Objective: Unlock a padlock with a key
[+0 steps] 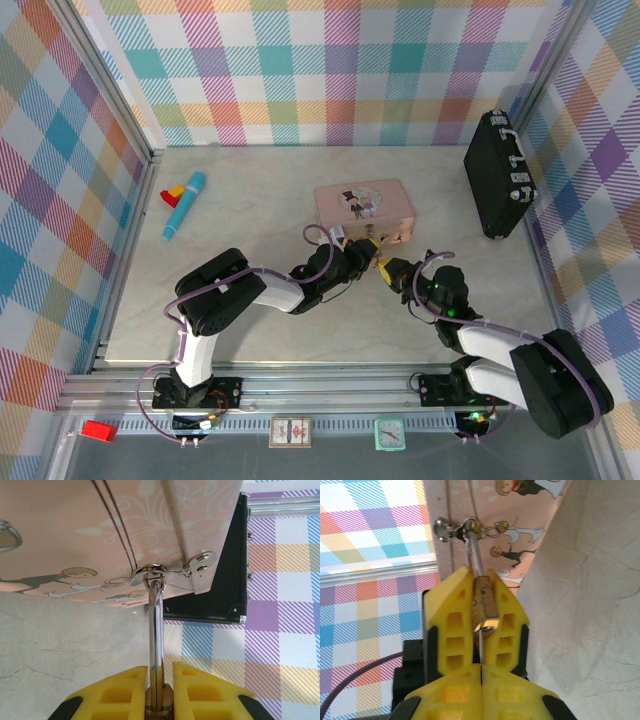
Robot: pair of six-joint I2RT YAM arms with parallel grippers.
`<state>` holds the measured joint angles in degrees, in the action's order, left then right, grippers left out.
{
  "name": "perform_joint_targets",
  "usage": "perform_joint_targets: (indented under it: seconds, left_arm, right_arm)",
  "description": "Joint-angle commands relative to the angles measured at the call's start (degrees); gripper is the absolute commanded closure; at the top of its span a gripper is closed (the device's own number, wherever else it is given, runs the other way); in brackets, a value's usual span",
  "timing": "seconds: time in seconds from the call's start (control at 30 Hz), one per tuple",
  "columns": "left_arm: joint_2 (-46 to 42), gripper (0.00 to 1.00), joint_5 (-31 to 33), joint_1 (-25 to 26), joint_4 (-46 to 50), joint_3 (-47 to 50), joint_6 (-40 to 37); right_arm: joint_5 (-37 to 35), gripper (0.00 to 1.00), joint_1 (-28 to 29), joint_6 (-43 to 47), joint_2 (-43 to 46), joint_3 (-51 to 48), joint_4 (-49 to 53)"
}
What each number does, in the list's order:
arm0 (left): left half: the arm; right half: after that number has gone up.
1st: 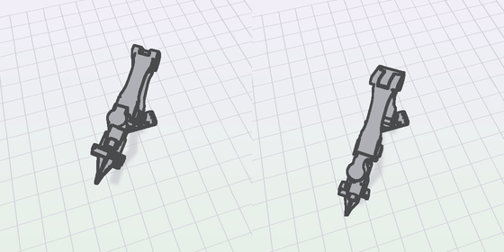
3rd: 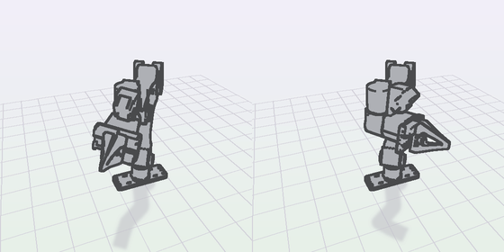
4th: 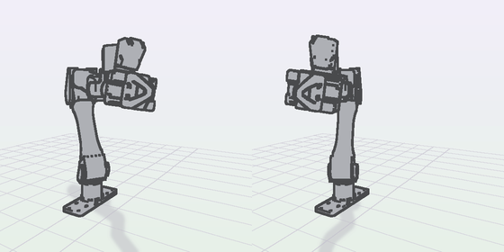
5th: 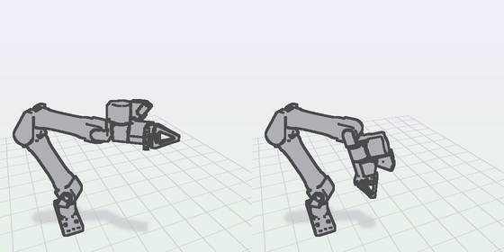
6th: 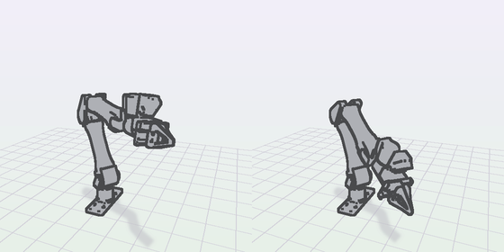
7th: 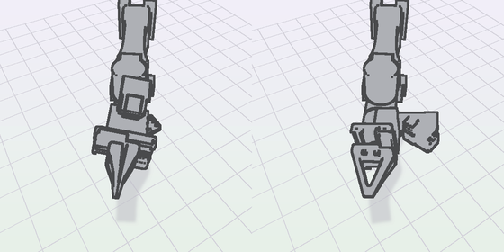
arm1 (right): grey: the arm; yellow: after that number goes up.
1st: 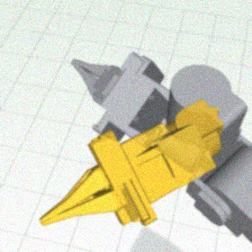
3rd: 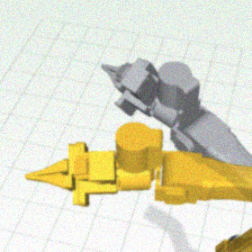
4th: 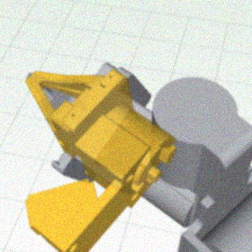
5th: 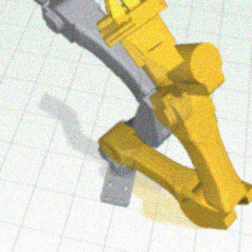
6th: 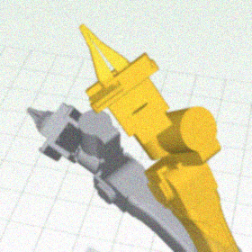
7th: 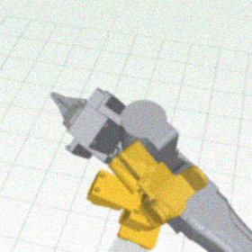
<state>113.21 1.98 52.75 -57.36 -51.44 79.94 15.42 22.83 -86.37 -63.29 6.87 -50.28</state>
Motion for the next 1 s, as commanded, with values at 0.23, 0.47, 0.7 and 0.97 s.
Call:
perform_joint_targets:
  seconds: [0.23, 0.47, 0.7, 0.97]
  left_arm:
    - [-0.6, 1.00, -1.4, 0.9, -10.4, -0.8, -0.9]
    - [-0.6, 1.00, -1.5, 0.9, -10.7, -0.6, -0.9]
    - [-0.3, 1.00, -1.6, 1.0, -11.3, -0.4, -1.0]
    - [0.0, 1.00, -1.6, 0.9, -11.4, -0.4, -0.9]
  right_arm:
    - [-0.2, 1.00, -0.5, 3.4, 2.1, 1.4, 4.9]
    - [1.5, 1.00, -0.5, 4.1, -2.5, 1.4, -2.5]
    - [2.1, 1.00, -0.5, 5.1, -1.4, 1.3, -1.8]
    - [2.2, 1.00, -0.5, 5.0, 0.1, 1.0, -0.6]
